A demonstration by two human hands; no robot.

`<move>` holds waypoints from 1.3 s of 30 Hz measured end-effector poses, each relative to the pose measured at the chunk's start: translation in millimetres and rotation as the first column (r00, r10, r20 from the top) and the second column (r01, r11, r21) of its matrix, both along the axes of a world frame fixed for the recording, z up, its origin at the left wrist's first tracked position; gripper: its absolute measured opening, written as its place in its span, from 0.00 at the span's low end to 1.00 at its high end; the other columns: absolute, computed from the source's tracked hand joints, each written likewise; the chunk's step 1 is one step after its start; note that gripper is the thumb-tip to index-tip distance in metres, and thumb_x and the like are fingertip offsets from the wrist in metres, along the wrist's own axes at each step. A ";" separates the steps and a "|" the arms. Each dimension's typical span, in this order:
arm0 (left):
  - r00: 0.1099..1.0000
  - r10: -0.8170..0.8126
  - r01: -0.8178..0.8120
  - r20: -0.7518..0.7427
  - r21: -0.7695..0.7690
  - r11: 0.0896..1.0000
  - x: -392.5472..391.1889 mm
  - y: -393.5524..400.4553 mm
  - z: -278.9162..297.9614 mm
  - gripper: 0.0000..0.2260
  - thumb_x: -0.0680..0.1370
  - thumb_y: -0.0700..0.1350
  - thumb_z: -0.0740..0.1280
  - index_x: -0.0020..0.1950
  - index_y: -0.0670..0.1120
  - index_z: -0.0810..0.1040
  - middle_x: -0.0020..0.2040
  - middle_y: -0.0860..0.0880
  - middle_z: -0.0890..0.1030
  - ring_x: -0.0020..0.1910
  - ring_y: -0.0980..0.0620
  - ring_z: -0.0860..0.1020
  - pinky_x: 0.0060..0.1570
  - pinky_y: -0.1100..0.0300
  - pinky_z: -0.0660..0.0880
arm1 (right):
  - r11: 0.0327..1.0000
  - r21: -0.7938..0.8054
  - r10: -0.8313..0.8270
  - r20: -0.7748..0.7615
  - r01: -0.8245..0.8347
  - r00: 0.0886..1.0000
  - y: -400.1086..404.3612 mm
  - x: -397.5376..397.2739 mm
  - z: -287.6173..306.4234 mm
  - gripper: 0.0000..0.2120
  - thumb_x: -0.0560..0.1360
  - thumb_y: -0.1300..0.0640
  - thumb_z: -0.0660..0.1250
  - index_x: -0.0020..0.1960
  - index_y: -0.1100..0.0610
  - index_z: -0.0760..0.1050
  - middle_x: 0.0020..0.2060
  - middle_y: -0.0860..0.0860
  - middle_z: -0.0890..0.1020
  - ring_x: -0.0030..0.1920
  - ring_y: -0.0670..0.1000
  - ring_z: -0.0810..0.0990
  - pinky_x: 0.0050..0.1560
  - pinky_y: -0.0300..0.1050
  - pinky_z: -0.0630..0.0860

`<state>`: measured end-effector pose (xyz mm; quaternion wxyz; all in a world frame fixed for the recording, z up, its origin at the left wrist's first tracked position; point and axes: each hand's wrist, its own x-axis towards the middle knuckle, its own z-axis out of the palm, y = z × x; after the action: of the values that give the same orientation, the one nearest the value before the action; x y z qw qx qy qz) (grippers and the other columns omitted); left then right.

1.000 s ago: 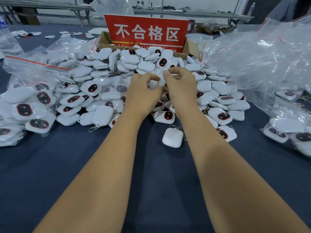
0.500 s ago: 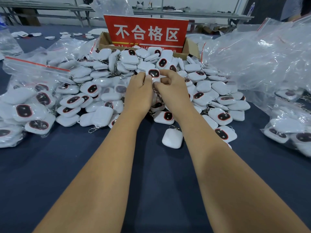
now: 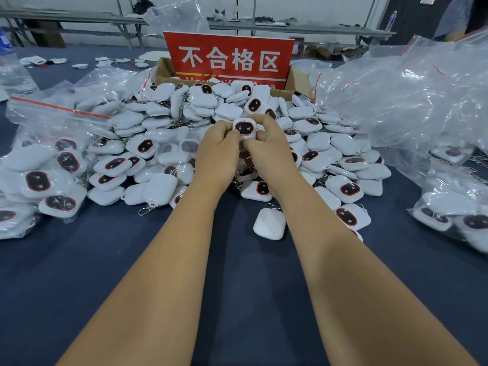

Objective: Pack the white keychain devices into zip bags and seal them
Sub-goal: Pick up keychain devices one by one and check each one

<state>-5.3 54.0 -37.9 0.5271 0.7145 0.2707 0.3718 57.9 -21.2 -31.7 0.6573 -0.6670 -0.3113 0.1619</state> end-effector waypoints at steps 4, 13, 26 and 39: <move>1.000 0.005 -0.005 -0.010 -0.046 0.999 1.7 -1.4 1.3 0.07 0.78 0.45 0.60 0.40 0.51 0.71 0.35 0.52 0.75 0.34 0.55 0.73 0.36 0.59 0.71 | 1.000 0.008 0.022 0.002 -0.022 1.000 0.4 -0.6 1.8 0.19 0.74 0.69 0.61 0.54 0.48 0.76 0.40 0.60 0.81 0.36 0.55 0.79 0.42 0.56 0.80; 0.999 0.005 -0.006 -0.045 -0.023 1.000 2.9 -2.9 2.1 0.05 0.77 0.46 0.59 0.42 0.48 0.72 0.37 0.48 0.75 0.37 0.47 0.74 0.41 0.49 0.72 | 0.999 -0.010 0.034 -0.035 -0.034 0.999 -0.5 1.6 1.4 0.19 0.73 0.70 0.61 0.54 0.49 0.77 0.35 0.54 0.81 0.29 0.50 0.78 0.31 0.43 0.76; 0.998 0.019 -0.018 -0.061 0.024 1.000 3.2 -3.7 2.1 0.06 0.78 0.46 0.59 0.42 0.47 0.72 0.40 0.49 0.76 0.39 0.49 0.74 0.45 0.45 0.76 | 0.999 0.026 -0.040 -0.076 0.042 0.996 2.2 0.7 1.4 0.14 0.76 0.64 0.61 0.57 0.53 0.79 0.41 0.53 0.83 0.40 0.50 0.81 0.42 0.51 0.81; 0.997 0.020 -0.018 -0.070 0.032 0.999 3.1 -3.0 -0.7 0.07 0.78 0.45 0.59 0.47 0.43 0.74 0.41 0.49 0.77 0.39 0.51 0.74 0.40 0.54 0.70 | 1.000 0.022 0.010 -0.033 -0.009 0.999 -1.2 0.2 2.3 0.11 0.79 0.65 0.60 0.53 0.52 0.76 0.41 0.53 0.81 0.39 0.48 0.80 0.31 0.35 0.75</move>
<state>-2.3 51.1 -38.6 0.5023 0.7328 0.2902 0.3556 58.1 -22.4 -29.4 0.6688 -0.6555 -0.3053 0.1725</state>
